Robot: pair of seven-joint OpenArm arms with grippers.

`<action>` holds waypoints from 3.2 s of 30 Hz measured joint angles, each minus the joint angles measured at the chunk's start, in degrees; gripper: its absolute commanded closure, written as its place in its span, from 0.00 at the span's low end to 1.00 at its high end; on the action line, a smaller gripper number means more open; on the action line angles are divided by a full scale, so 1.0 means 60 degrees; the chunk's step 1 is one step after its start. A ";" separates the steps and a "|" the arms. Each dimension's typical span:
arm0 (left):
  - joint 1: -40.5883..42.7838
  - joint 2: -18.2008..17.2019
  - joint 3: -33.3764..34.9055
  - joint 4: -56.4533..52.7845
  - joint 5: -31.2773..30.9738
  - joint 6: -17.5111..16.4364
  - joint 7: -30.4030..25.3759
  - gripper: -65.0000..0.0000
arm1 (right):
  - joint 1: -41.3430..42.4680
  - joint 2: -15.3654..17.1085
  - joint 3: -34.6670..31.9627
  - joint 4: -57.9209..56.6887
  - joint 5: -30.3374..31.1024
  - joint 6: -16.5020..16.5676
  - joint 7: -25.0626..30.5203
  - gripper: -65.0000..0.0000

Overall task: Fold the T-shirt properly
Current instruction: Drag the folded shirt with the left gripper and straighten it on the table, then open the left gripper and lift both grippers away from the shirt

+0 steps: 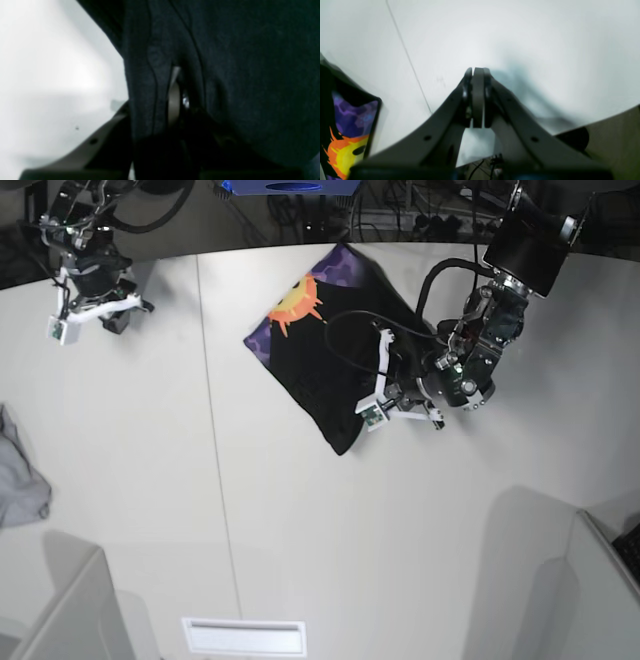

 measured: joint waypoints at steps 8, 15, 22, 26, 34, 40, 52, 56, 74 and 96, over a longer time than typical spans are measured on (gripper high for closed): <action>-0.0787 -0.0069 0.1064 -0.0084 0.0146 0.0004 0.0084 1.00 | -0.0219 -0.0022 0.0055 0.0000 0.0004 0.0823 0.0080 1.00; -0.1665 -0.0062 0.2342 -0.0146 0.0219 0.0004 0.0229 1.00 | -0.0266 -0.0259 0.0073 0.0000 0.0000 0.0823 0.0098 1.00; -0.2718 0.0004 0.3723 -0.0546 0.0211 0.0000 -0.0707 1.00 | -0.0295 -0.0284 0.0073 0.0000 0.0000 0.0823 0.0080 1.00; -0.3184 -0.0015 0.4572 -0.1246 0.0251 -0.0477 -0.1563 1.00 | -0.0310 -0.0284 0.0073 0.0000 0.0000 0.0823 0.0076 1.00; -0.3515 0.0004 0.4907 -0.1759 0.0437 -0.0659 -0.2772 1.00 | -0.0262 -0.0280 0.0069 0.0000 -0.0004 0.0823 0.0073 1.00; -0.3767 0.0823 0.5461 -0.2055 0.1789 -0.1253 -0.2987 1.00 | -0.0157 -0.0280 0.0029 0.0000 0.0004 0.0823 0.0076 1.00; -0.3792 0.1479 0.5395 -0.2586 0.2739 -0.1774 -0.3126 1.00 | -0.0189 -0.0262 0.0036 0.0000 -0.0033 0.0823 0.0004 1.00; -0.3712 0.1479 0.5366 -0.2579 0.2743 -0.1759 -0.3126 1.00 | -0.0178 -0.0262 0.0029 0.0000 -0.0033 0.0823 0.0004 1.00; -0.3727 0.1475 0.5417 -0.2055 0.2911 -0.1745 -0.2958 0.41 | -0.0025 -0.0222 0.0029 0.0000 -0.0066 0.0823 0.0004 1.00; -0.2430 0.1421 0.0215 0.1475 0.2809 -0.1916 -0.2095 0.87 | -0.0306 -0.0168 -0.0015 0.0000 -0.0073 0.0852 0.0153 1.00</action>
